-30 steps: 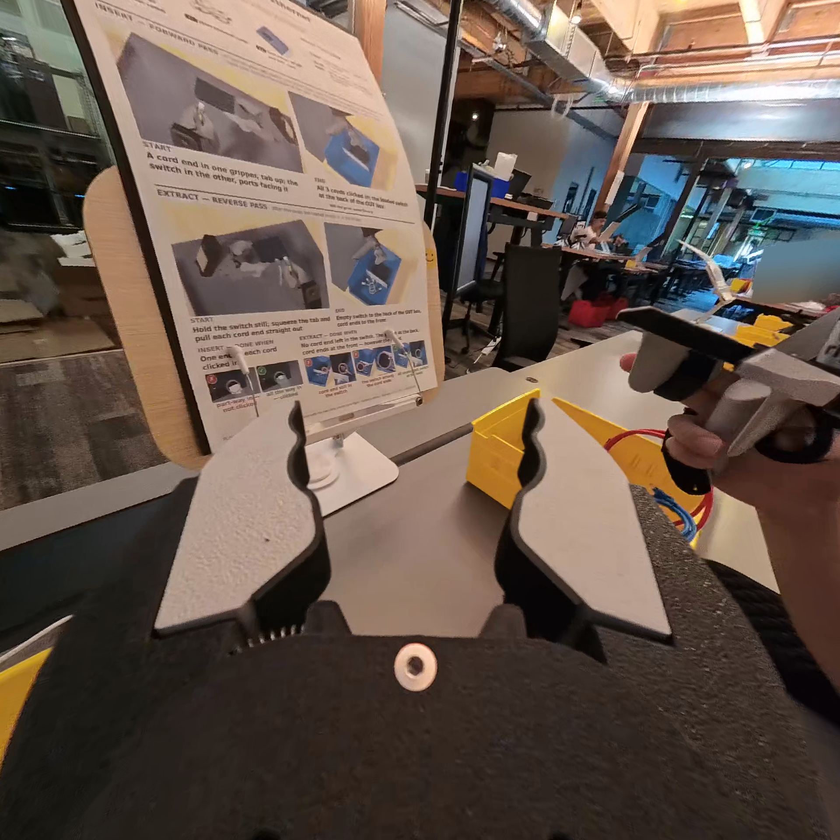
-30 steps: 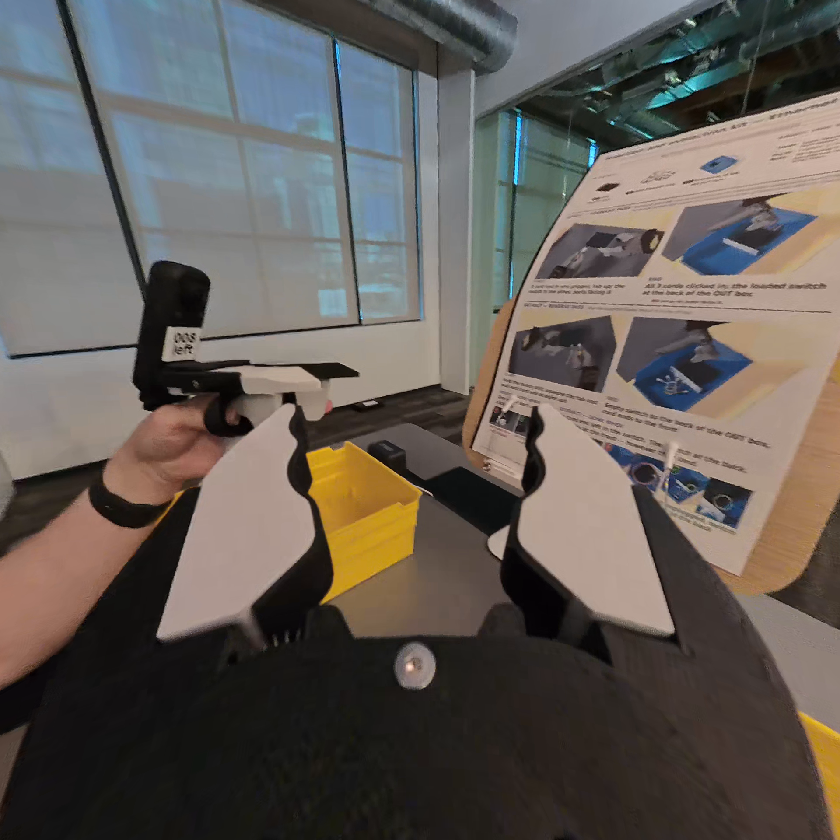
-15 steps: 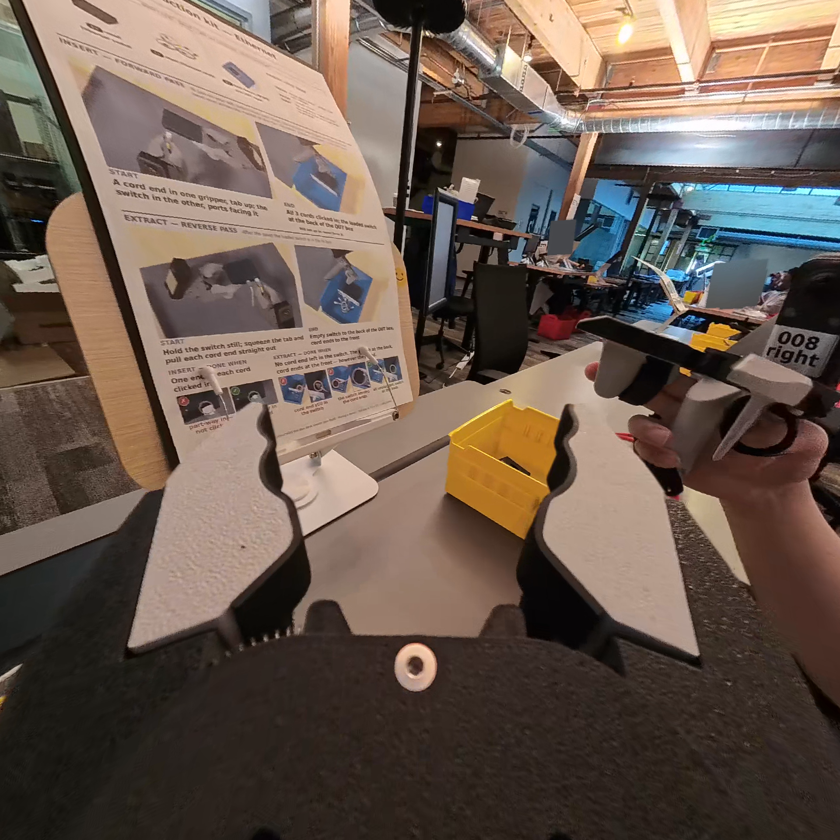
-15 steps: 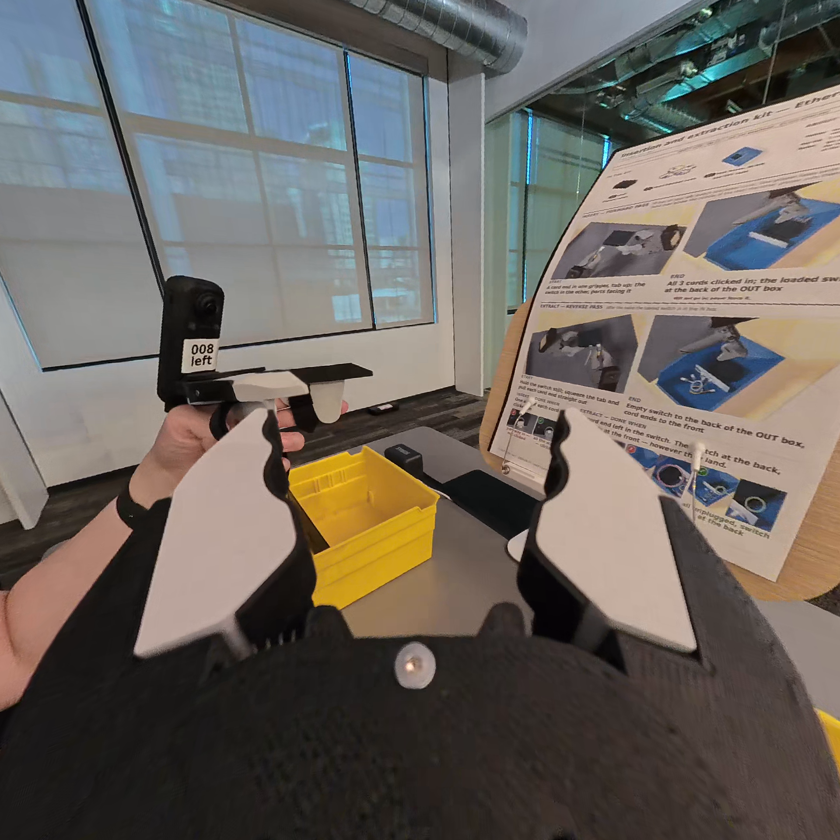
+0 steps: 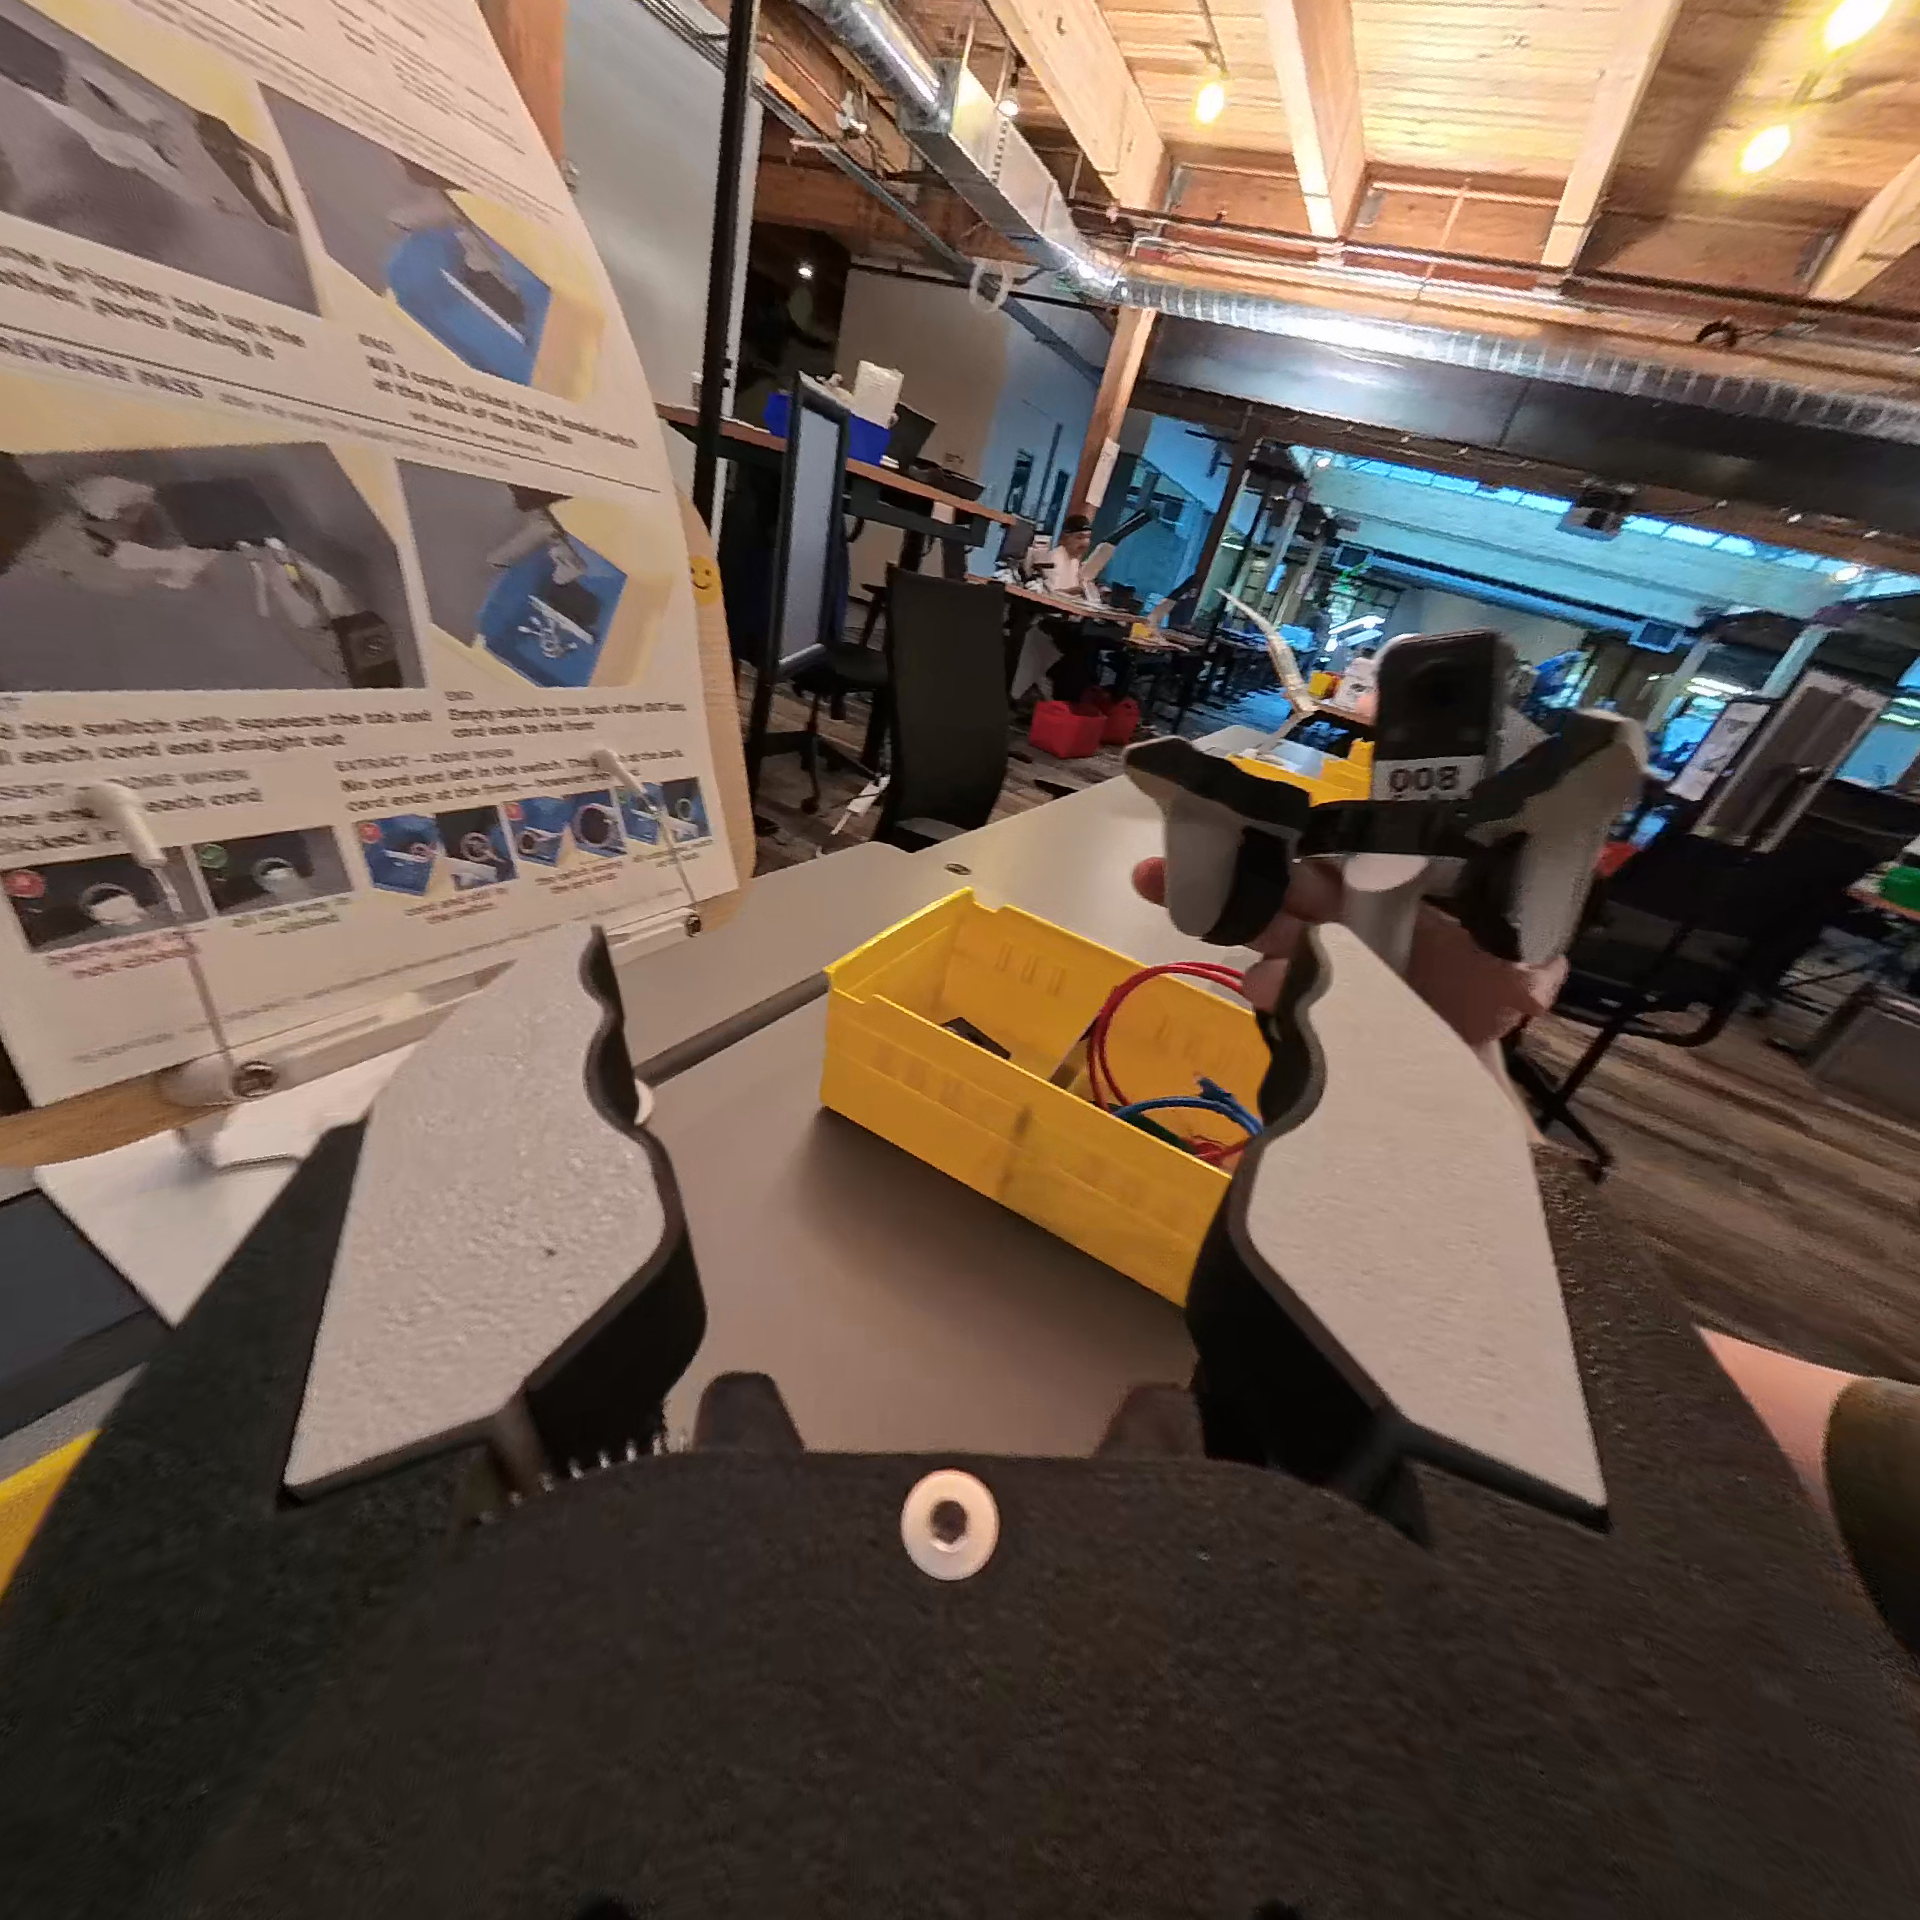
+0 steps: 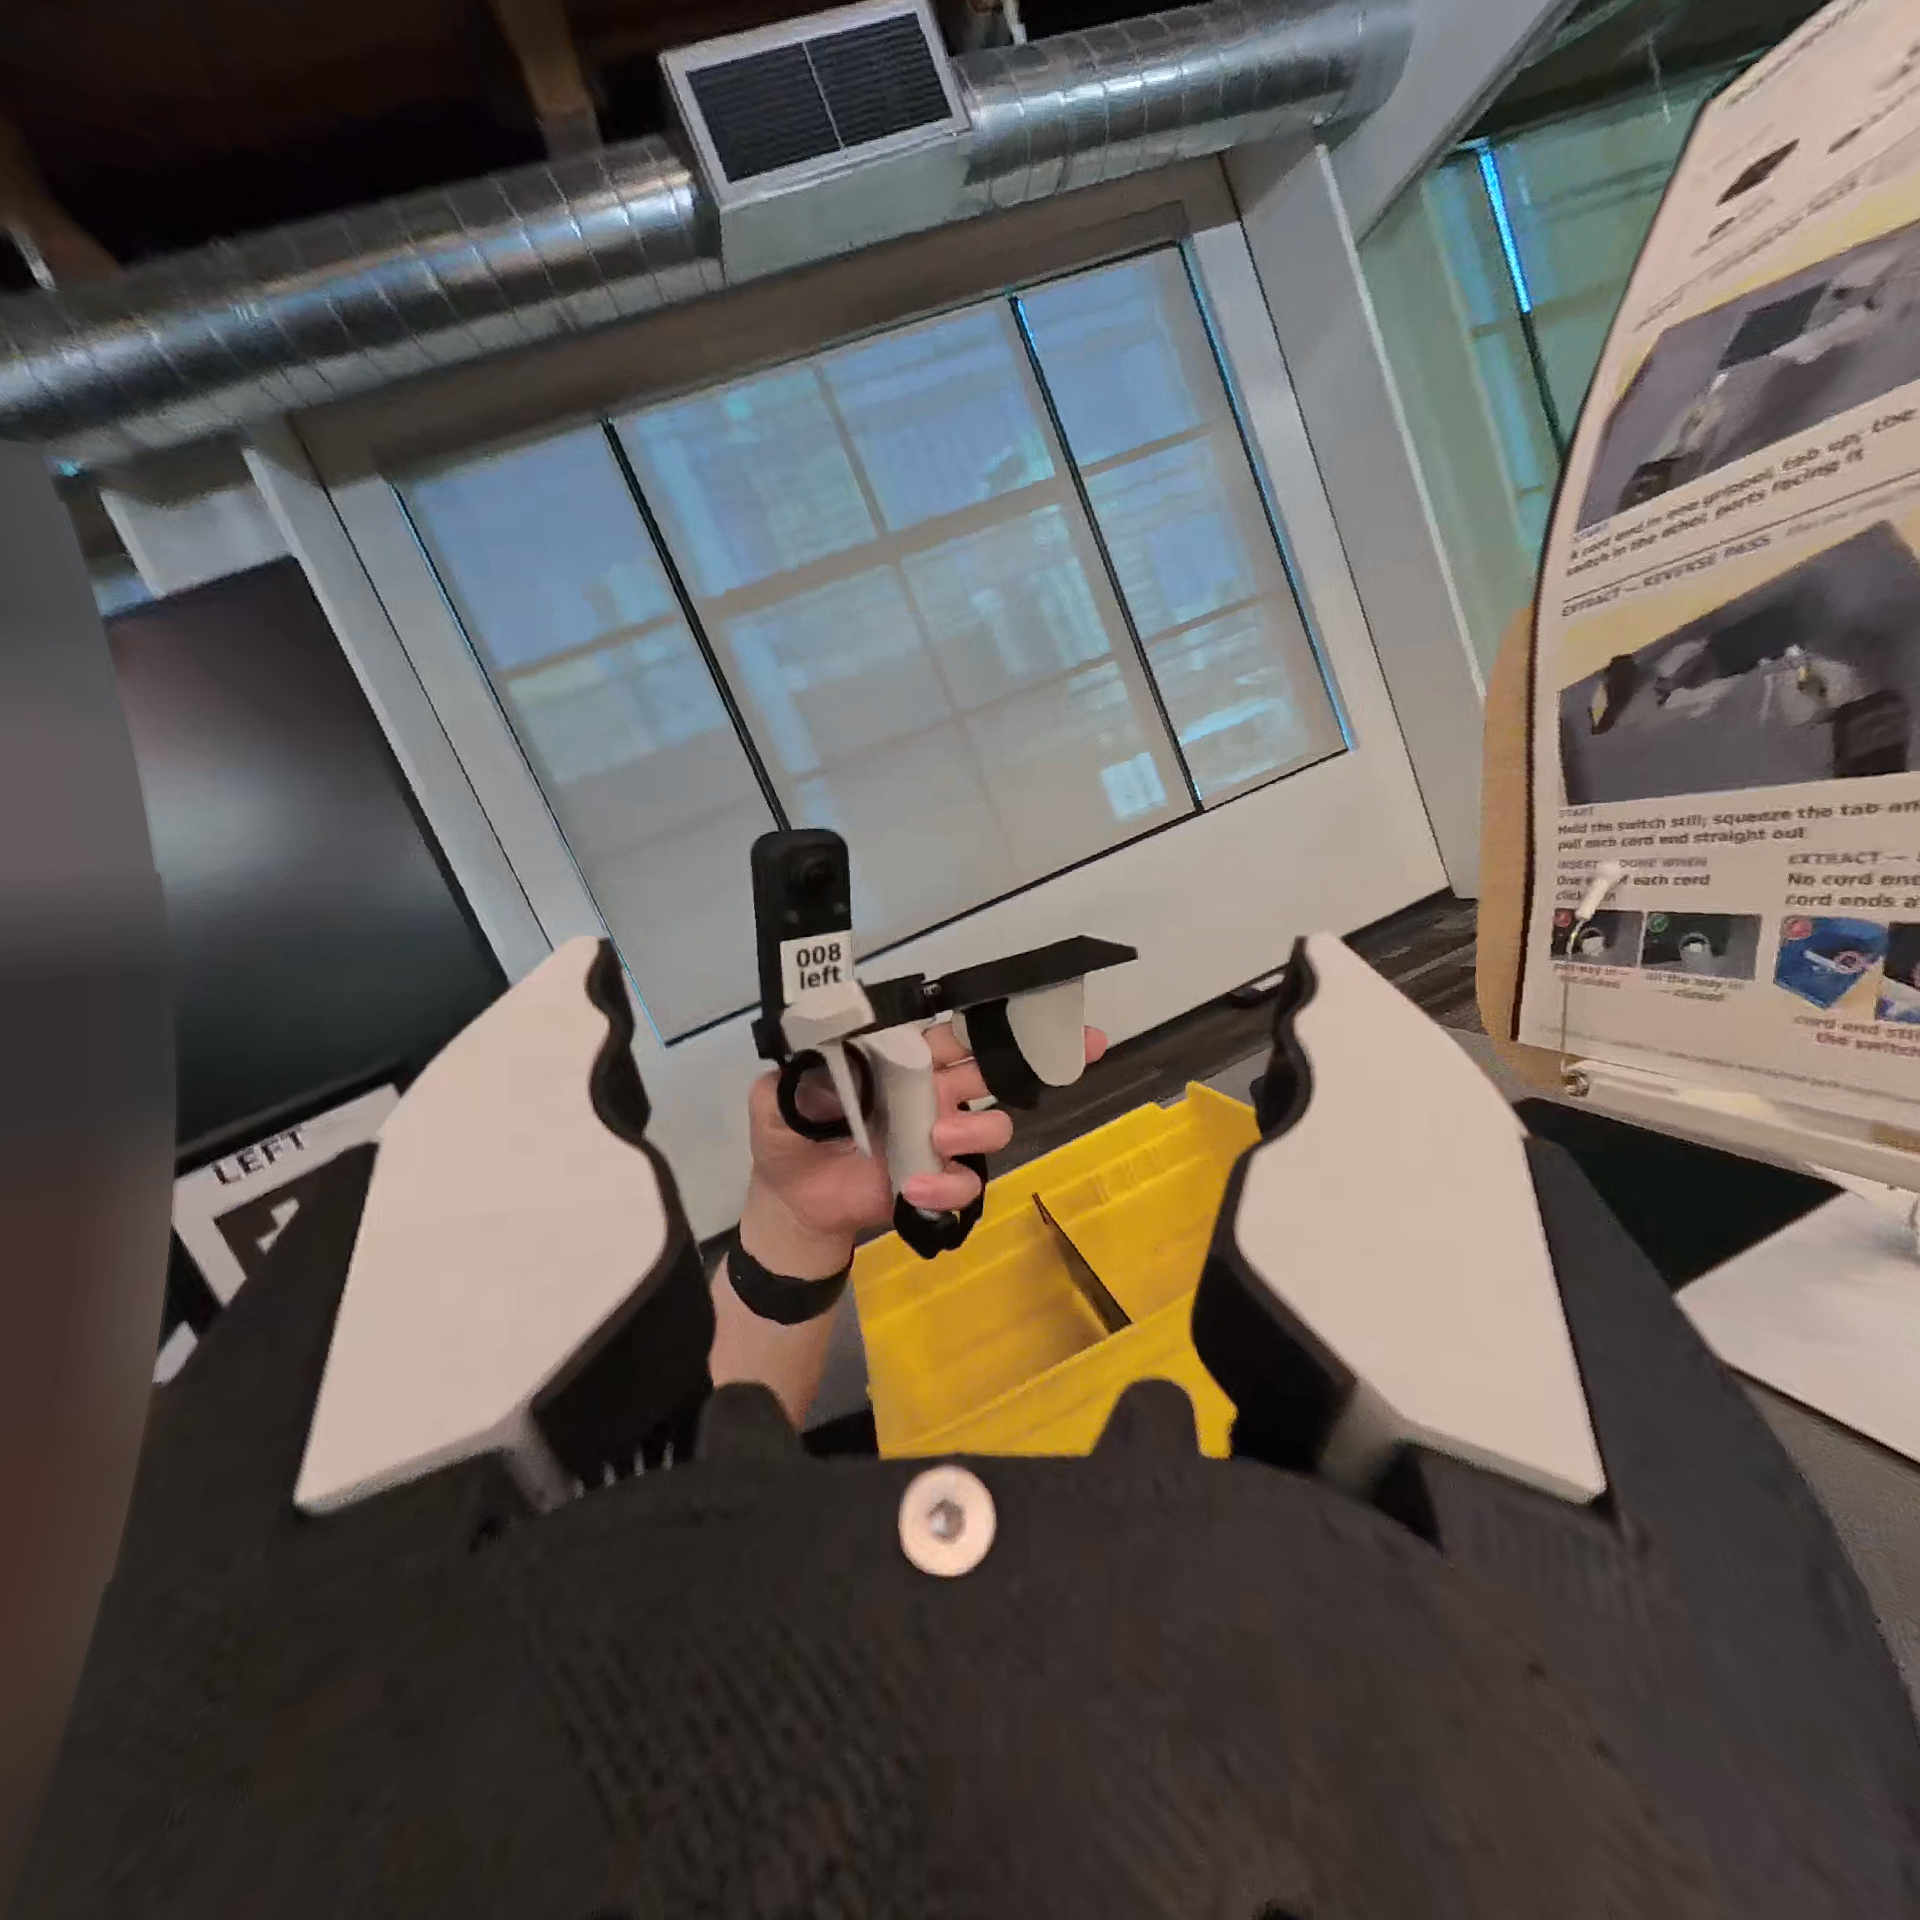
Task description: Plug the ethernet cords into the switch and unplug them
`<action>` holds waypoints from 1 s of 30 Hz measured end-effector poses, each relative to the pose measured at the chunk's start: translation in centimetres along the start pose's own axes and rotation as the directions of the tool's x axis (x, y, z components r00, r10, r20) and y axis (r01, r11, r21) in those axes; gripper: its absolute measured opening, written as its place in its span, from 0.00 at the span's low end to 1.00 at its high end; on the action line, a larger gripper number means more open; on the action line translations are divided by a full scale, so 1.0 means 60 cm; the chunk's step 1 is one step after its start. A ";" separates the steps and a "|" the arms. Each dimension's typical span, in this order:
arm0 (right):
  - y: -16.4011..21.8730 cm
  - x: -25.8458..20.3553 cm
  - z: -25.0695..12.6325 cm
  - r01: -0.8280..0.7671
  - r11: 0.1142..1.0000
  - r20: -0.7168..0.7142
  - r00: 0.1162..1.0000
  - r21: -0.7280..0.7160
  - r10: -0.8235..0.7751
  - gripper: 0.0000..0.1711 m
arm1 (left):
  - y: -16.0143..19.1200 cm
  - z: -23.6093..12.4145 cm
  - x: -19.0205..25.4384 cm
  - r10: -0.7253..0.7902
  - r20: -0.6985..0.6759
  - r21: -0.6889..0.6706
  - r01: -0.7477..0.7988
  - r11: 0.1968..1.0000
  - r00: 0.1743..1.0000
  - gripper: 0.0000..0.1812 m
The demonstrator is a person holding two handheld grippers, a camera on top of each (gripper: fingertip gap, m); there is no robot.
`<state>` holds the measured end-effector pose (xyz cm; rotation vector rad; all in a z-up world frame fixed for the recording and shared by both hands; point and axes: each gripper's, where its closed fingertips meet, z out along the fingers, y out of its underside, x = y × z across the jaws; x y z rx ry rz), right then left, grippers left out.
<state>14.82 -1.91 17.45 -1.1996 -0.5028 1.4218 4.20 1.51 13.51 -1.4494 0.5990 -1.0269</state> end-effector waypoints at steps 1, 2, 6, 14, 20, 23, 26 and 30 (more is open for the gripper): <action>-0.003 0.005 -0.002 -0.014 1.000 -0.006 1.000 0.010 0.014 0.69 | 0.000 0.001 0.004 -0.010 -0.016 0.006 0.010 1.000 1.000 0.66; -0.005 0.011 -0.003 -0.025 1.000 -0.014 1.000 0.018 0.026 0.69 | -0.001 0.003 0.008 -0.023 -0.029 0.014 0.023 1.000 0.999 0.67; -0.009 0.024 -0.006 -0.086 0.995 -0.014 0.996 0.043 0.086 0.69 | 0.012 0.012 0.028 -0.081 -0.099 -0.017 0.079 0.997 0.992 0.70; -0.004 0.010 -0.001 -0.075 0.997 0.018 0.997 0.033 0.074 0.70 | 0.032 0.024 0.054 -0.137 -0.171 -0.068 0.127 0.990 0.976 0.69; -0.006 0.011 -0.003 -0.079 0.996 0.030 0.997 0.042 0.077 0.70 | 0.030 0.023 0.066 -0.120 -0.210 -0.058 0.111 0.992 0.970 0.68; -0.009 0.011 -0.003 -0.078 0.995 0.032 0.997 0.055 0.076 0.70 | 0.013 0.017 0.072 -0.151 -0.261 -0.009 0.154 0.988 0.954 0.69; -0.009 0.006 -0.003 -0.080 0.995 0.050 0.996 0.052 0.078 0.70 | 0.020 0.013 0.080 -0.172 -0.296 -0.052 0.164 0.985 0.939 0.67; 0.006 0.009 0.002 -0.041 0.999 0.033 0.999 0.013 0.041 0.70 | 0.035 0.015 0.101 -0.164 -0.349 -0.090 0.141 0.986 0.923 0.74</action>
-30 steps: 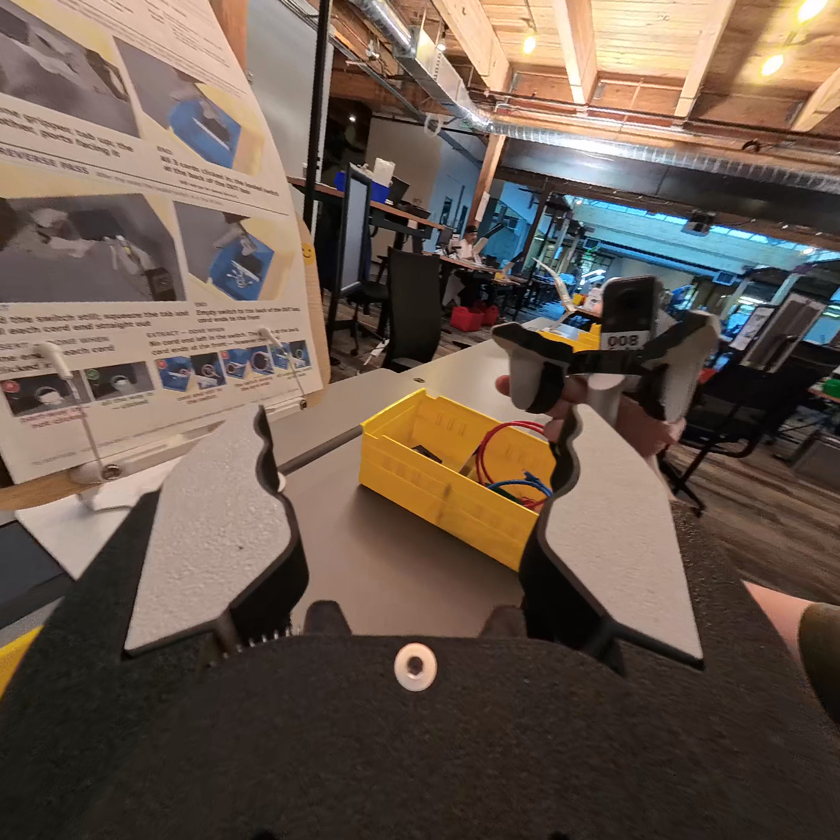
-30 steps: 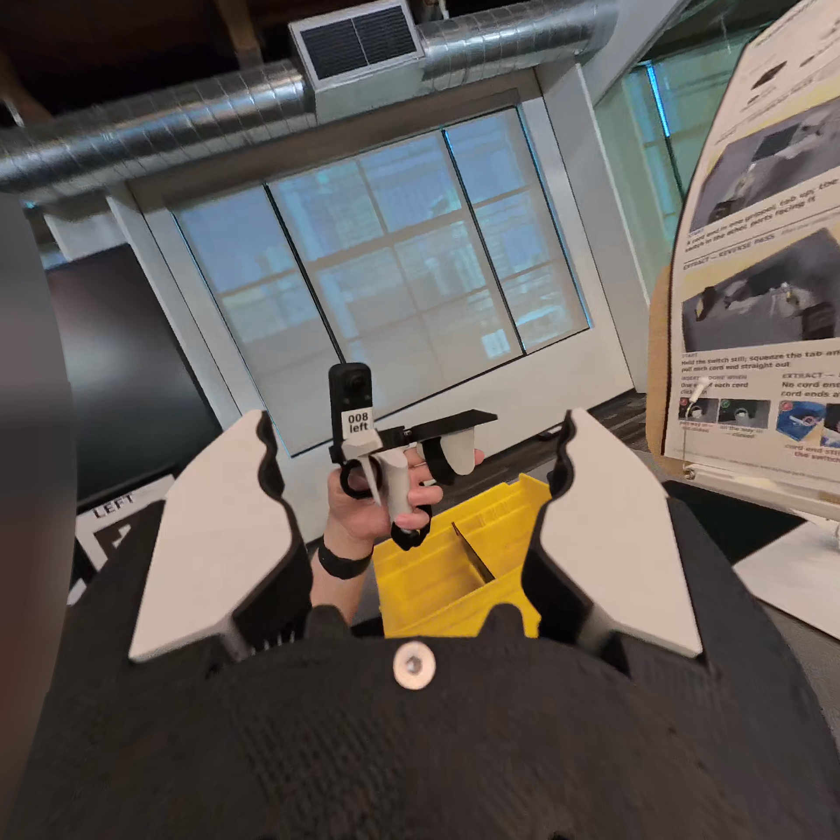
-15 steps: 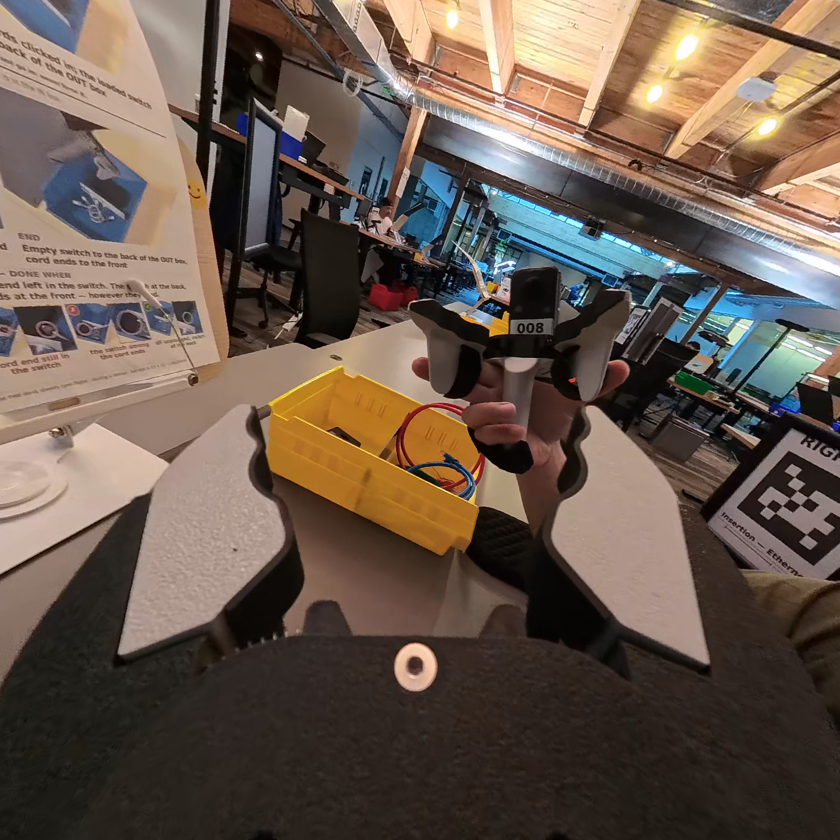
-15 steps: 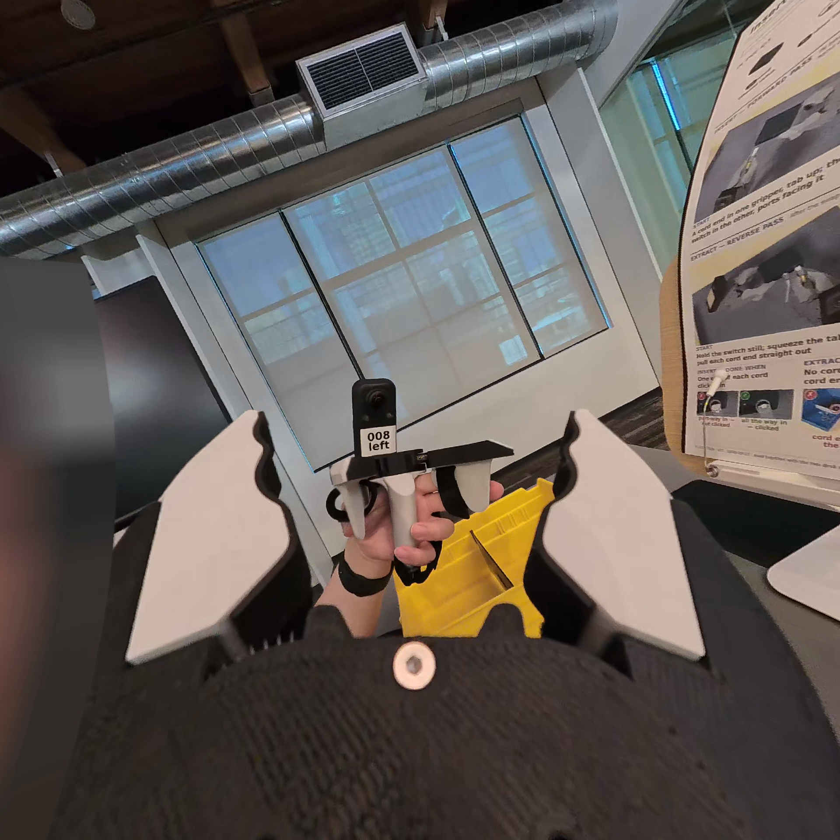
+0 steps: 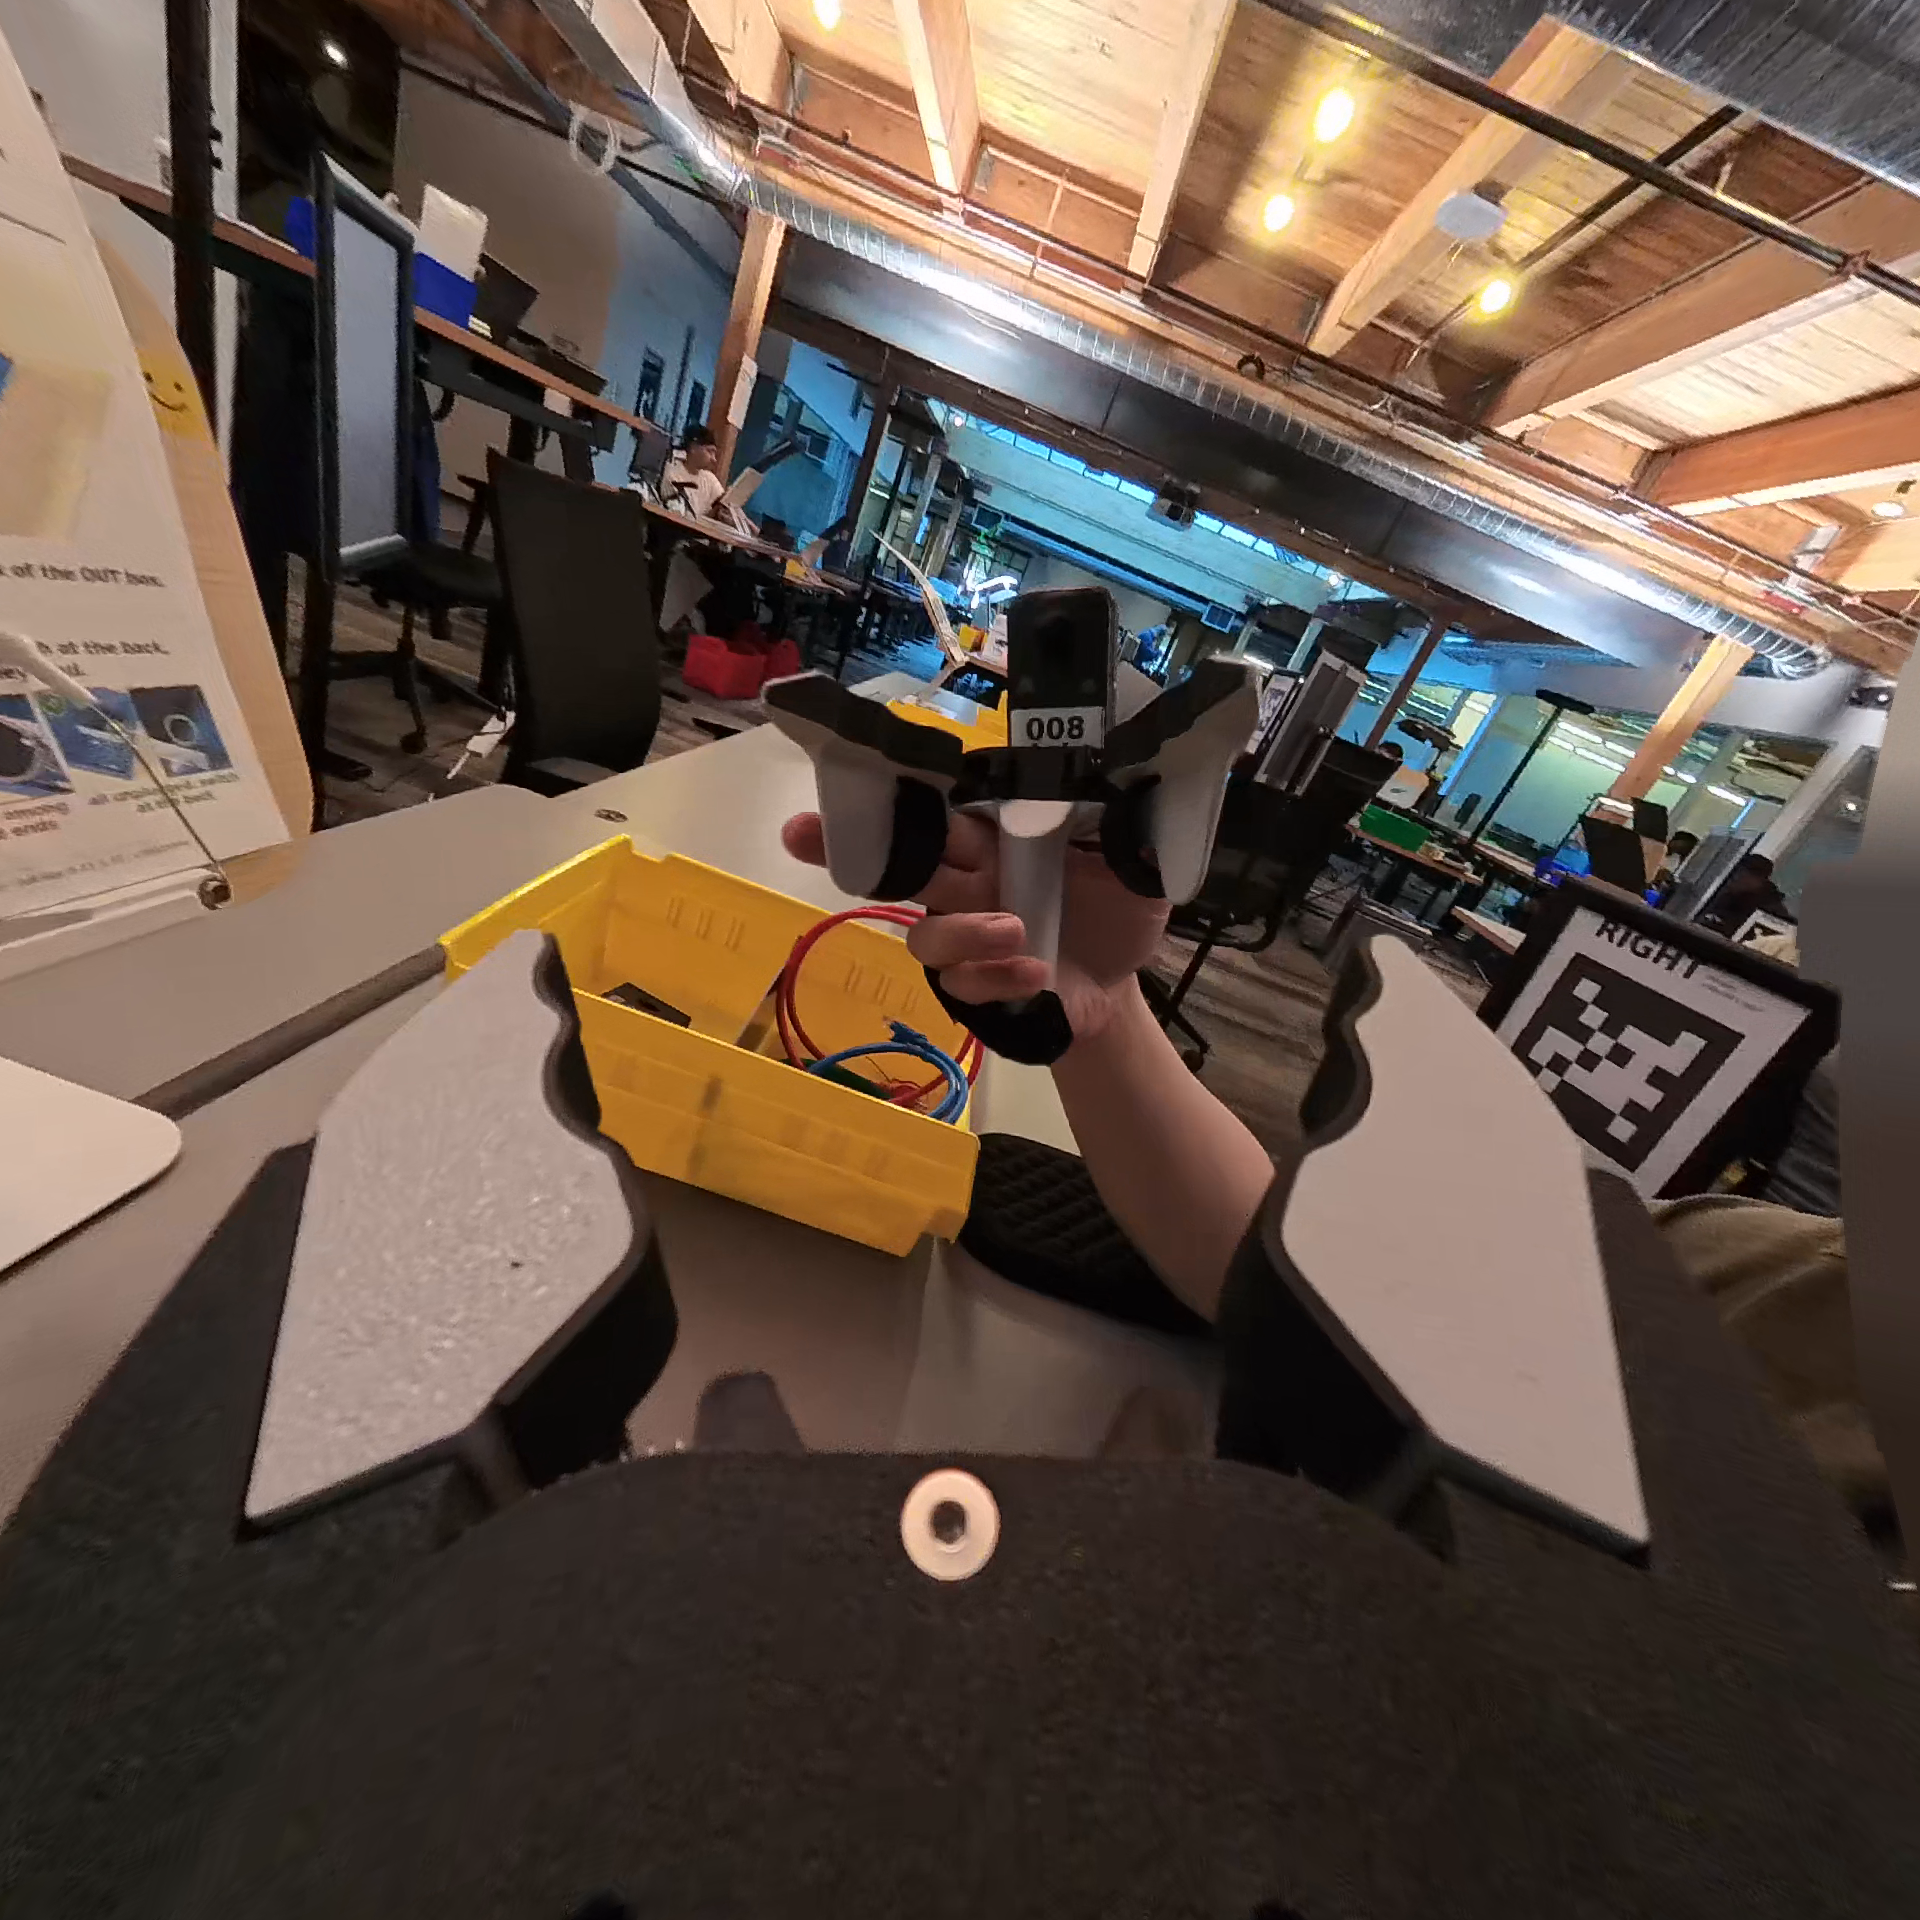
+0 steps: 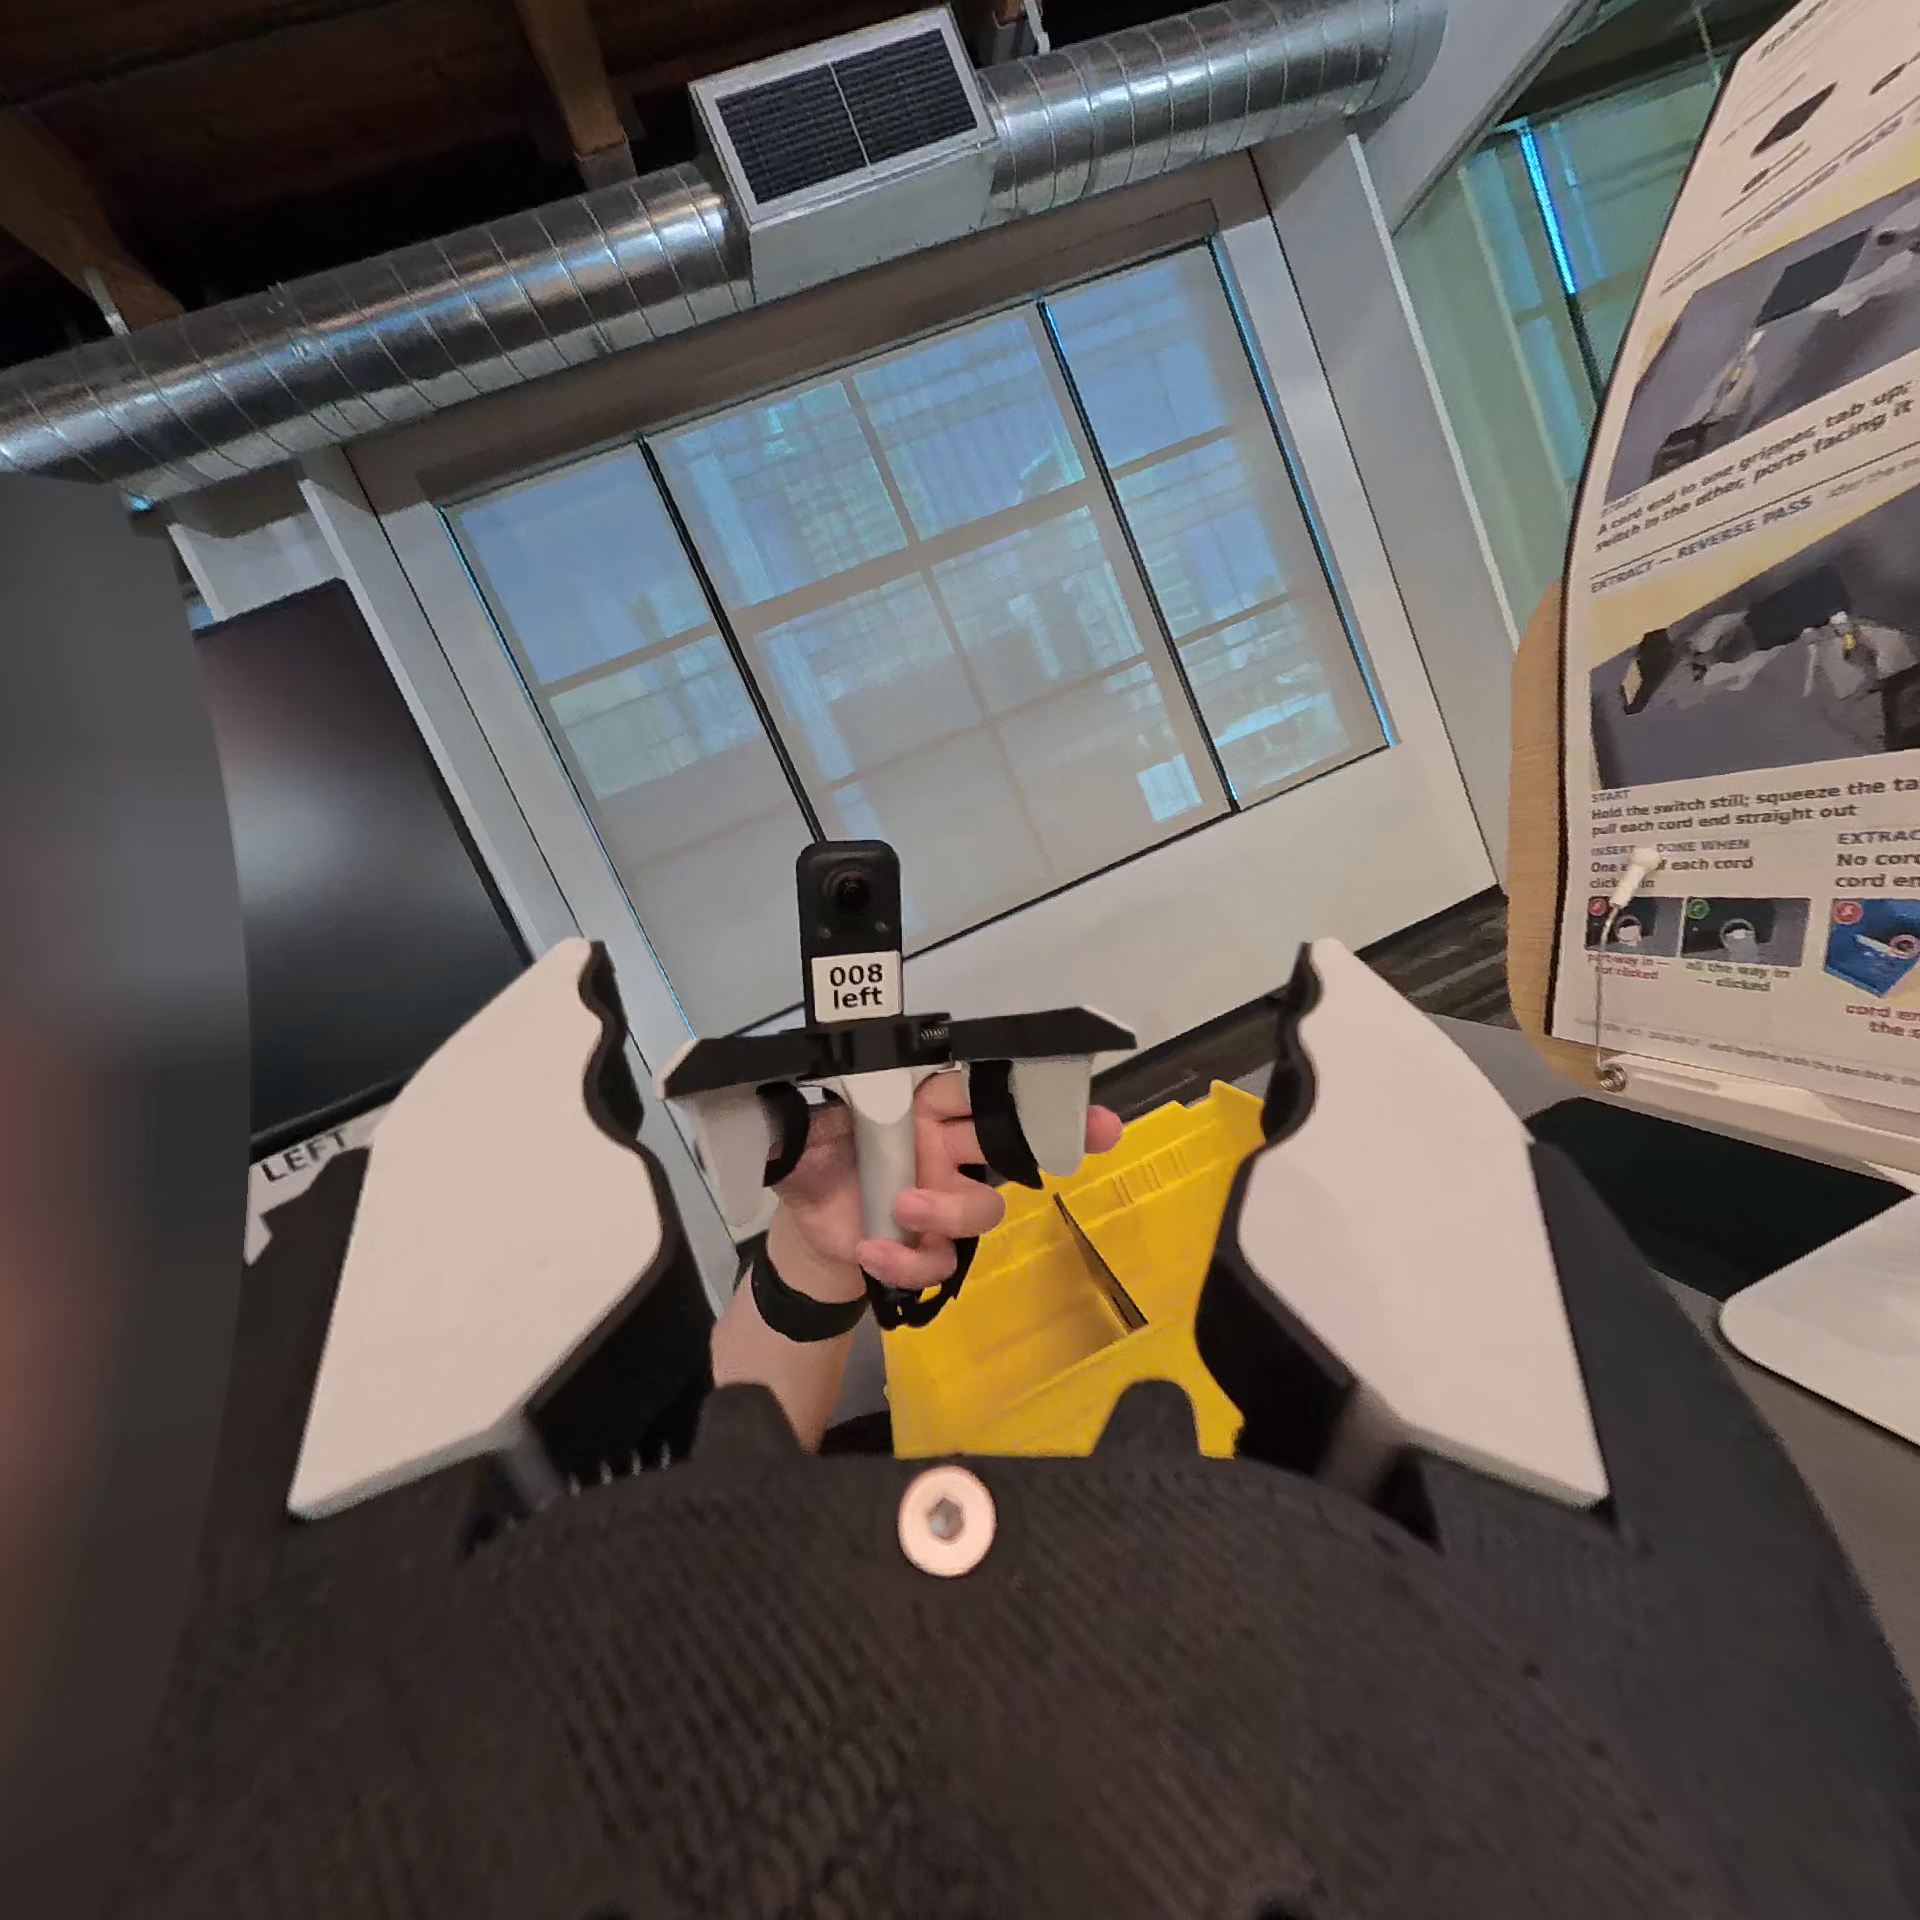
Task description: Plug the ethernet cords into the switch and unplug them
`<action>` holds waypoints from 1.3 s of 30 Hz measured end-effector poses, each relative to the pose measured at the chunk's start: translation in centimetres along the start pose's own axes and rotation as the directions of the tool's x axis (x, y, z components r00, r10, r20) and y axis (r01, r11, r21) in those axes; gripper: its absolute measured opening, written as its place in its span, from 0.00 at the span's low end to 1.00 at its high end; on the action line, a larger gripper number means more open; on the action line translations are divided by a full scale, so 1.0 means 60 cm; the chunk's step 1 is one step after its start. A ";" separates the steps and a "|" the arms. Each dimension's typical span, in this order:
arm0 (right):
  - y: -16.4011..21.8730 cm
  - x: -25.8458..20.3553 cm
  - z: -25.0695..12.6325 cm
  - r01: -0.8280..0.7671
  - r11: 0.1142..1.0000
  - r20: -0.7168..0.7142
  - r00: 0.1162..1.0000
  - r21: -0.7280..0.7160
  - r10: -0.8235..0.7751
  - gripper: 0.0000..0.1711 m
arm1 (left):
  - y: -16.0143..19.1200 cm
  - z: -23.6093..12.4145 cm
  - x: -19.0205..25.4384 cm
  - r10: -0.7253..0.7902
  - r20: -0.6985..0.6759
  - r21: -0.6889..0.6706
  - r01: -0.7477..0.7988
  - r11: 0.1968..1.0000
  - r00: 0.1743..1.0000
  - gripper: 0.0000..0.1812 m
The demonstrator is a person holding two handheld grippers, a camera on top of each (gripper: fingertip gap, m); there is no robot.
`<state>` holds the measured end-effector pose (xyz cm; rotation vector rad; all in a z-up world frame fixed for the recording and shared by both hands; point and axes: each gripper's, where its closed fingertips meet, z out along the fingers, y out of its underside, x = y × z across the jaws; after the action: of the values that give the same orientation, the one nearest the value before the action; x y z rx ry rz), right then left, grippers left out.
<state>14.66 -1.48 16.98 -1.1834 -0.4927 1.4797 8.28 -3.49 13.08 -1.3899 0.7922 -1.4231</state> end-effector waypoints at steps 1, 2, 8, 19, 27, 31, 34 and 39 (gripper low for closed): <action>0.004 0.001 0.002 0.011 1.000 -0.007 1.000 -0.011 -0.011 0.70 | 0.002 0.002 0.001 0.001 -0.001 -0.004 -0.001 1.000 1.000 0.74; 0.006 0.001 0.003 0.027 0.999 -0.012 1.000 -0.017 -0.028 0.70 | 0.004 0.003 0.001 0.007 0.001 -0.006 -0.007 1.000 1.000 0.75; 0.021 -0.011 0.004 0.106 0.991 0.029 0.994 -0.076 -0.104 0.61 | 0.000 0.002 0.010 -0.080 -0.064 0.016 0.081 0.997 0.995 0.80; 0.024 -0.086 -0.015 0.155 0.983 0.315 0.942 -0.094 -0.118 0.55 | -0.044 -0.066 0.137 -0.189 -0.604 0.004 0.240 0.971 0.774 0.69; 0.008 -0.128 -0.047 0.298 0.955 0.444 0.855 0.003 -0.268 0.09 | -0.036 -0.084 0.166 -0.157 -0.704 -0.021 0.201 0.979 0.692 0.42; -0.007 -0.140 -0.061 0.286 0.956 0.487 0.827 0.067 -0.282 0.00 | -0.035 -0.093 0.170 -0.107 -0.731 0.006 0.163 0.987 0.674 0.26; -0.012 -0.139 -0.065 0.273 0.959 0.495 0.825 0.077 -0.274 0.00 | -0.043 -0.101 0.169 -0.089 -0.747 0.039 0.178 0.983 0.659 0.19; -0.010 -0.146 -0.066 0.251 0.965 0.526 0.813 0.074 -0.252 0.02 | -0.047 -0.123 0.183 -0.090 -0.826 0.028 0.200 0.979 0.557 0.11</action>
<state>17.26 -10.47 19.31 -0.6523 -0.9885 1.5625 1.74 -14.04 18.51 -0.6219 1.1566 -2.2683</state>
